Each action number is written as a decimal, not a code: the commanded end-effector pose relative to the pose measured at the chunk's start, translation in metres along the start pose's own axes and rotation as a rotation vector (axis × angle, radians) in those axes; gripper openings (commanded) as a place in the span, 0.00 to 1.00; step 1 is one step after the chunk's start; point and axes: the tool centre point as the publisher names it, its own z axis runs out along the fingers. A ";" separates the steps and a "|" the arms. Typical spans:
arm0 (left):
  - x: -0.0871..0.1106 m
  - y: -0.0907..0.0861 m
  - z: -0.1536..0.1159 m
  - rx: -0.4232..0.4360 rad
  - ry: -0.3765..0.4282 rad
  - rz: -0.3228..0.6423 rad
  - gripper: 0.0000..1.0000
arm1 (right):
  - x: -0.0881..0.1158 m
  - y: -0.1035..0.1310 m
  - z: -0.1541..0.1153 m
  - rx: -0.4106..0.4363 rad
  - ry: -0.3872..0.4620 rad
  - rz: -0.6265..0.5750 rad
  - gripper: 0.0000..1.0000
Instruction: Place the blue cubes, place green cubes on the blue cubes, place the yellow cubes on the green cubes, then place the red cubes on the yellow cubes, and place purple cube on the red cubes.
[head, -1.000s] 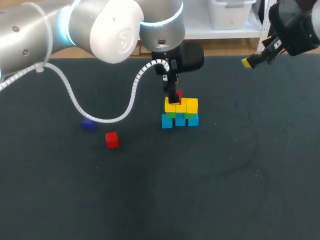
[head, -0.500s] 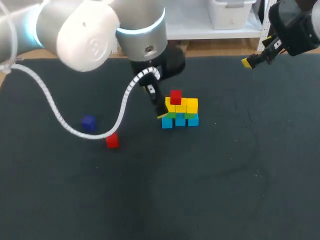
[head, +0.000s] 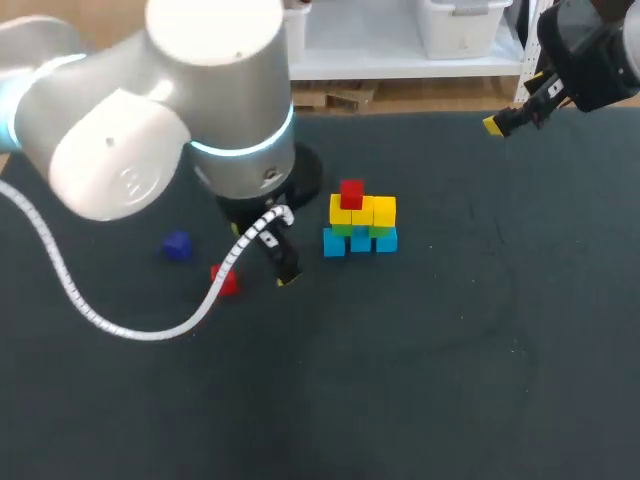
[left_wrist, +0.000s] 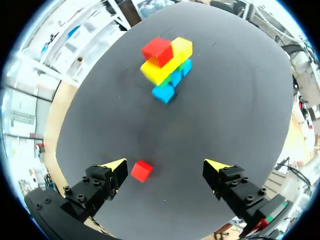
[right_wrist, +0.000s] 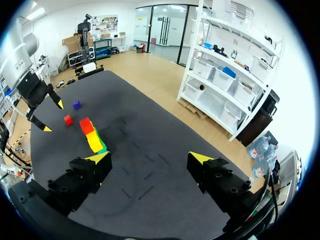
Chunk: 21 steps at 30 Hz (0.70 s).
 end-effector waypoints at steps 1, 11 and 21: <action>0.025 0.012 0.006 0.014 -0.049 -0.042 1.00 | 0.000 0.001 0.000 0.002 0.000 0.000 1.00; 0.056 0.028 0.020 0.122 0.007 0.038 1.00 | 0.000 0.001 0.000 0.002 0.000 0.000 1.00; 0.056 0.048 0.030 0.168 0.117 0.190 1.00 | 0.000 0.001 0.000 0.002 0.000 0.000 1.00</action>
